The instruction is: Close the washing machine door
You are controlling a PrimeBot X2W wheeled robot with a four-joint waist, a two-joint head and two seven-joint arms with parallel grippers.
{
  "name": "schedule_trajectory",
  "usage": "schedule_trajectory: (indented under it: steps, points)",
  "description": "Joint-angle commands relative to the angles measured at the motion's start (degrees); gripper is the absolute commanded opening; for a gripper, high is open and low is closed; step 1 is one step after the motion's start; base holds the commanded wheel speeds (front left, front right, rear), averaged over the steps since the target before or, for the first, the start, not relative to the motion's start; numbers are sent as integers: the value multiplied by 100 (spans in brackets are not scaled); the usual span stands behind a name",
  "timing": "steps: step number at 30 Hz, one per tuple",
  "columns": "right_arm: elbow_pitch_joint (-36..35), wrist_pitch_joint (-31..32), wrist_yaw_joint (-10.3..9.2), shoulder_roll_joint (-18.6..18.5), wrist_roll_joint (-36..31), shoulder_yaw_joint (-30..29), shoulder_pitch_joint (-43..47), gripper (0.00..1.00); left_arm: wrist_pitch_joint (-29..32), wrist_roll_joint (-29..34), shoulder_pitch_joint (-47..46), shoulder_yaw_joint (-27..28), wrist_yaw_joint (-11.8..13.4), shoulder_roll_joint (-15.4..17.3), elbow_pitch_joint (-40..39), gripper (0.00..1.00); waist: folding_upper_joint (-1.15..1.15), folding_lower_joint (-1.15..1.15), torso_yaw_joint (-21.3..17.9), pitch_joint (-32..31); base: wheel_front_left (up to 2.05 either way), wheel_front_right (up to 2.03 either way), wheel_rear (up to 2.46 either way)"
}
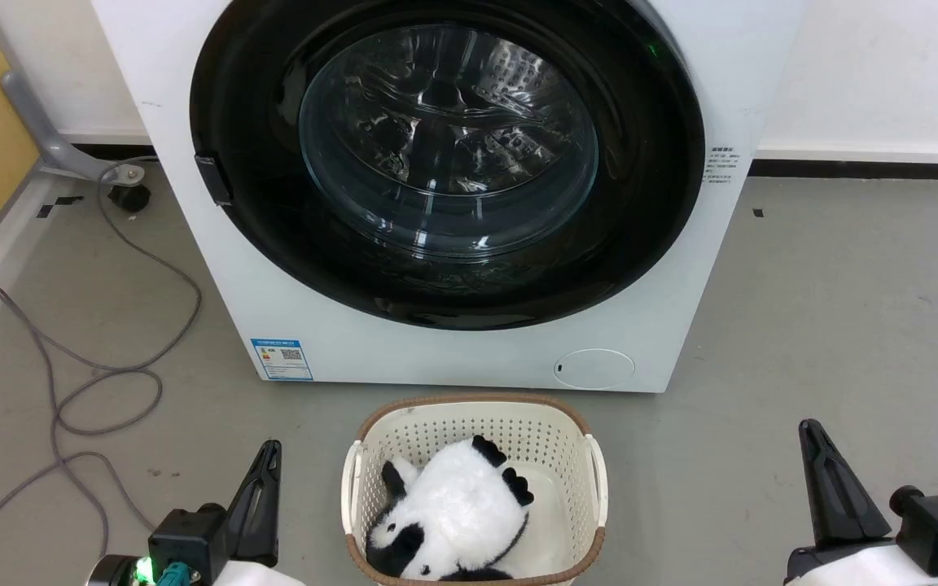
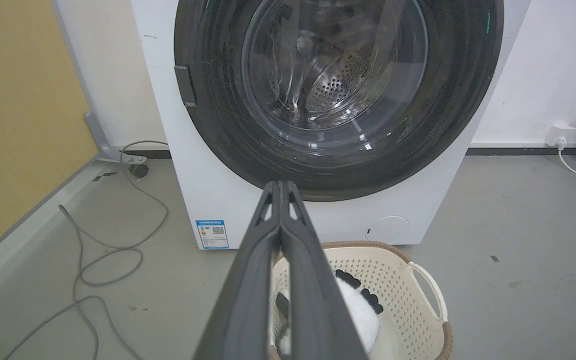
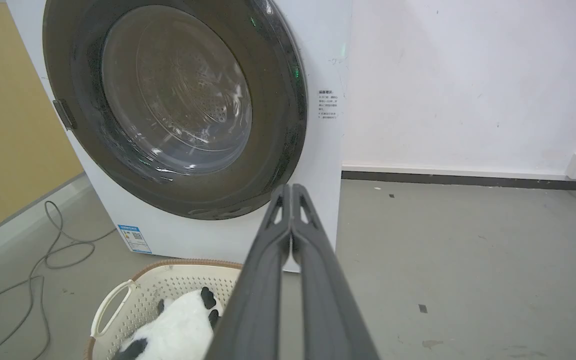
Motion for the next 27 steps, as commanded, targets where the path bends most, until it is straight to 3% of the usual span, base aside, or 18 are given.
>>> schedule_trajectory:
  steps: [1, 27]
  points:
    - [-44, 35, -2, 15, -21, 24, -120, 0, 36, 47, -105, -1, 42, 0, -41, 0, 0, 0, -5, 0, 0, 0, 0]
    - [-93, 329, -2, 23, -190, 143, -209, 0, 328, 143, -206, -8, 186, -7, -157, 0, 0, 0, -69, -2, 0, 0, 0]
